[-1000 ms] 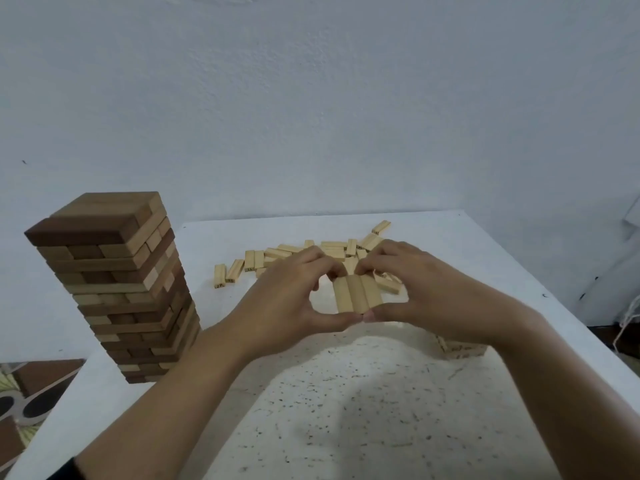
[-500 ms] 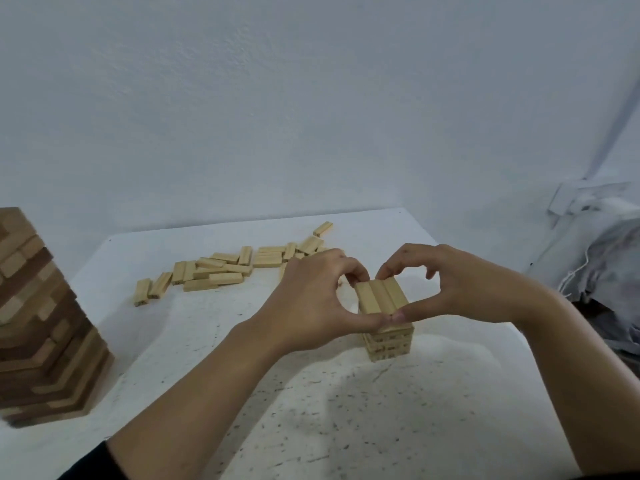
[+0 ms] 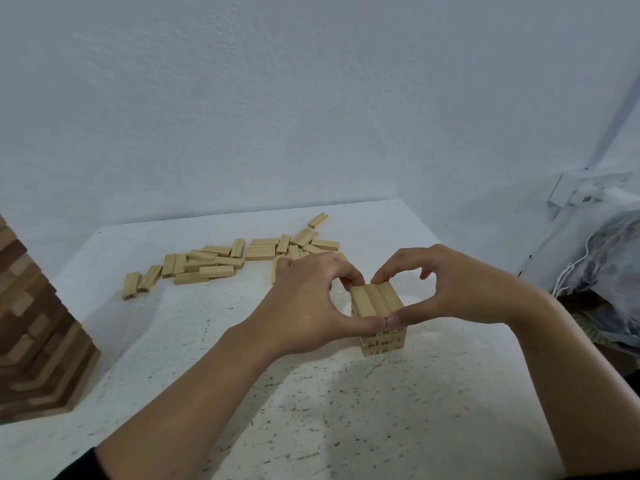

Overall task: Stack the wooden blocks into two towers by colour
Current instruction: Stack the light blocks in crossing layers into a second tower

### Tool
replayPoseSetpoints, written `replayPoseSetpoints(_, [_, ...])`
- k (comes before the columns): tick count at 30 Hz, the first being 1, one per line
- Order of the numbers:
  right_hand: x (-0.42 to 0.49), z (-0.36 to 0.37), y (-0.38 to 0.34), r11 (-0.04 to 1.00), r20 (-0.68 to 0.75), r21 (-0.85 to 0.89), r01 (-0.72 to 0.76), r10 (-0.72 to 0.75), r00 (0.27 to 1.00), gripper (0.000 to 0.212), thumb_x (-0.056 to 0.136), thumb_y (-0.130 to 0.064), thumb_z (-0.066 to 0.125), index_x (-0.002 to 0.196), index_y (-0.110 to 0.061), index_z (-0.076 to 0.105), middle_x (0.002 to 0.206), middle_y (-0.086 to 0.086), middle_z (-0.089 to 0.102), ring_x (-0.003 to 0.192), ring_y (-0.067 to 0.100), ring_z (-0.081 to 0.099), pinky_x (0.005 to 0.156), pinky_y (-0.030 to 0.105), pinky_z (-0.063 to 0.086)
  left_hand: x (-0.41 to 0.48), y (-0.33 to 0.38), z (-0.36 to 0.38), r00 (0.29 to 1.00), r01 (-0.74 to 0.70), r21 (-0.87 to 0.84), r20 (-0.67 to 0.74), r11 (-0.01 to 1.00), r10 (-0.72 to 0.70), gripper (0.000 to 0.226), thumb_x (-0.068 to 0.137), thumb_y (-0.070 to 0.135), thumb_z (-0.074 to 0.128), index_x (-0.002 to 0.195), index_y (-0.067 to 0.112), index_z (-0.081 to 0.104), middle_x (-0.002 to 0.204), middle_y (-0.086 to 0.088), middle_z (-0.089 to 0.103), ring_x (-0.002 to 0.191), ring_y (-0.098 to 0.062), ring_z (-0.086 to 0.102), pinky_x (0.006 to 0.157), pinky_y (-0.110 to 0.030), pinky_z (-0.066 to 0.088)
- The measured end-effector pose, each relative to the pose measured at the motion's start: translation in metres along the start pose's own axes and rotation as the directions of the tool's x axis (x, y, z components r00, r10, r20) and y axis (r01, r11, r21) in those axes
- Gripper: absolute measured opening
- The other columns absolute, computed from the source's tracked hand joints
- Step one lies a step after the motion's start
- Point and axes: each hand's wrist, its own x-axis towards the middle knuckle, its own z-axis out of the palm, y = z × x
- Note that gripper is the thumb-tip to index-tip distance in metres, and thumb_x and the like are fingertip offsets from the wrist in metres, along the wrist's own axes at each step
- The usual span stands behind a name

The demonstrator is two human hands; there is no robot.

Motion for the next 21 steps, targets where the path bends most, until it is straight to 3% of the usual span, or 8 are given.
replayPoseSetpoints(17, [-0.0008, 0.0029, 0.0032, 1.000, -0.012, 0.018, 0.013, -0.013, 1.000, 0.044, 0.071, -0.053, 0.085, 0.111, -0.052, 0.066, 0.121, -0.034, 0.060, 0.121, -0.008, 0.047, 0.092, 0.021, 0.038, -0.0024, 0.0012, 0.0000, 1.000, -0.005, 0.007, 0.011, 1.000, 0.005, 0.069, 0.057, 0.091, 0.059, 0.103, 0.040, 0.066, 0.096, 0.027, 0.058, 0.094, 0.013, 0.045, 0.100, -0.040, 0.031])
replayPoseSetpoints(21, [-0.0008, 0.0041, 0.0040, 0.999, -0.025, 0.034, 0.008, -0.007, 1.000, 0.051, 0.063, -0.063, 0.080, 0.111, -0.053, 0.066, 0.120, -0.040, 0.058, 0.121, -0.014, 0.044, 0.091, 0.017, 0.037, -0.0030, 0.0009, 0.0012, 1.000, -0.007, 0.018, 0.007, 1.000, 0.007, 0.064, 0.060, 0.087, 0.065, 0.104, 0.040, 0.066, 0.096, 0.027, 0.058, 0.093, 0.012, 0.045, 0.100, -0.042, 0.031])
